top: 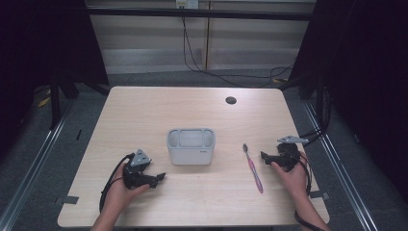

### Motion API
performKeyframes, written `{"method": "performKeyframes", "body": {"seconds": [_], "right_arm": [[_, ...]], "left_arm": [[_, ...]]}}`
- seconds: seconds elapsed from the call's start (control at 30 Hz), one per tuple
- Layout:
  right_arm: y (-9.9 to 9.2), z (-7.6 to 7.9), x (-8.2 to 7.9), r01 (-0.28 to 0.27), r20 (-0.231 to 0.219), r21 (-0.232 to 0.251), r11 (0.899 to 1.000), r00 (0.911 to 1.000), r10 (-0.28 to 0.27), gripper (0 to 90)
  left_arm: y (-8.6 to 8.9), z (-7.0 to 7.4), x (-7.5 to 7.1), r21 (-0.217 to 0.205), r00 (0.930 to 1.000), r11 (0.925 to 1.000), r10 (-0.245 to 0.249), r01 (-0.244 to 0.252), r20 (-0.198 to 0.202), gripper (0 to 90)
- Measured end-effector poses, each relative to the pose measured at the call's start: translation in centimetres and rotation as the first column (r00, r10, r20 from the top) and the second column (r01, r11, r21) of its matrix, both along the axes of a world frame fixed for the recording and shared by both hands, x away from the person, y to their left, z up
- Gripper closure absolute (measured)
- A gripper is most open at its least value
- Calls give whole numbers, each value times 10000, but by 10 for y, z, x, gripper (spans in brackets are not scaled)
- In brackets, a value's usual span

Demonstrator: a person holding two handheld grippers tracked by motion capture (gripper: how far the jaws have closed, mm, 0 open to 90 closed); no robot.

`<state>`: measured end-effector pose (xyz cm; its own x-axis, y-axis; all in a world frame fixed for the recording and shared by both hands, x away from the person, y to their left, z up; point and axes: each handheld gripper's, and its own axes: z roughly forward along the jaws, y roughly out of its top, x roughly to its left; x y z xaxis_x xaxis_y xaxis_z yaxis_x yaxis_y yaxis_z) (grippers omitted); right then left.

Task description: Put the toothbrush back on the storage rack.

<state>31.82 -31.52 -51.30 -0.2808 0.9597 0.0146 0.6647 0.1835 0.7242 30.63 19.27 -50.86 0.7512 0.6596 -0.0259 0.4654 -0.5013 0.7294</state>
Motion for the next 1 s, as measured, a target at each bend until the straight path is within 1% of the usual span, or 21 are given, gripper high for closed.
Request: {"method": "performKeyframes", "body": {"seconds": [0.1, 0.13, 0.17, 0.2, 0.23, 0.27, 0.33, 0.37, 0.4, 0.43, 0.47, 0.5, 0.53, 0.57, 0.63, 0.67, 0.7, 0.87, 0.93, 0.97, 1.0], "right_arm": [[1, 0, 0, 89, -8, 10, 10000, 10000, -89, 190], [2, 1, 0, 141, -143, -34, 9999, 9998, -141, 190], [2, 1, 0, 141, -143, -34, 9999, 9998, -141, 190], [3, 3, 1, 96, -336, -104, 9999, 9994, -99, 193], [6, 7, 2, 43, -764, -99, 9999, 9971, -50, 226], [6, 7, 2, 43, -764, -99, 9999, 9971, -50, 226], [10, 11, 2, -219, -974, 74, 9997, 9950, 225, 274], [13, 13, 1, -236, -1203, 11, 9997, 9925, 236, 294], [17, 15, 1, -271, -1350, -165, 9995, 9905, 246, 305], [21, 18, 0, -391, -1489, -90, 9992, 9881, 373, 335], [21, 18, 0, -391, -1489, -90, 9992, 9881, 373, 335], [26, 20, -1, -571, -1573, 93, 9983, 9859, 578, 351], [28, 21, -1, -726, -1619, 113, 9973, 9841, 735, 363], [28, 21, -1, -726, -1619, 113, 9973, 9841, 735, 363], [32, 22, -1, -912, -1757, 108, 9958, 9802, 917, 372], [35, 25, 0, -1045, -1849, 174, 9944, 9770, 1059, 382], [36, 26, 1, -1113, -1810, 149, 9937, 9771, 1122, 383], [40, 33, 1, -1118, -1978, 157, 9936, 9737, 1127, 384], [40, 36, 1, -1195, -2024, 97, 9928, 9721, 1190, 384], [41, 38, 1, -1164, -2018, 63, 9932, 9726, 1153, 384], [41, 38, 1, -1164, -2018, 63, 9932, 9726, 1153, 384]], "left_arm": [[0, 0, 0, 50, 10000, 10000, -51, 51, 27, 187], [0, 0, 1, 92, 10000, 9999, -77, 76, 45, 184], [0, 0, 1, 92, 10000, 9999, -77, 76, 45, 181], [0, 0, 0, 82, 10000, 9999, -61, 61, 40, 181], [0, 0, 1, 88, 10000, 9999, -66, 66, 31, 177], [0, 0, 1, 88, 10000, 9999, -66, 66, 31, 177], [0, 0, 0, 85, 10000, 10000, -39, 39, 56, 176], [0, 0, 1, 88, 10000, 9999, -59, 58, 36, 175], [0, 0, 0, 84, 10000, 10000, -36, 35, 59, 175], [0, 0, 1, 83, 10000, 10000, -37, 36, 56, 175], [0, 0, 1, 83, 10000, 10000, -37, 36, 56, 175], [0, 0, 0, 69, 10000, 10000, -26, 25, 53, 175], [0, 0, 0, 69, 10000, 10000, -26, 25, 53, 175], [0, 0, 0, 64, 10000, 10000, -26, 26, 50, 175], [0, 0, 1, 140, 9999, 9999, -87, 86, 52, 174], [0, 0, 1, 113, 10000, 9999, -85, 85, 21, 173], [0, 0, 1, 113, 10000, 9999, -88, 87, 20, 172], [0, 0, 1, 108, 10000, 9999, -90, 90, 18, 171], [0, 0, 1, 181, 9999, 9997, -139, 138, 57, 168], [-1, 0, 1, 81, 10000, 9999, -78, 77, 53, 163], [-1, 0, 1, 81, 10000, 9999, -78, 77, 53, 160]]}}
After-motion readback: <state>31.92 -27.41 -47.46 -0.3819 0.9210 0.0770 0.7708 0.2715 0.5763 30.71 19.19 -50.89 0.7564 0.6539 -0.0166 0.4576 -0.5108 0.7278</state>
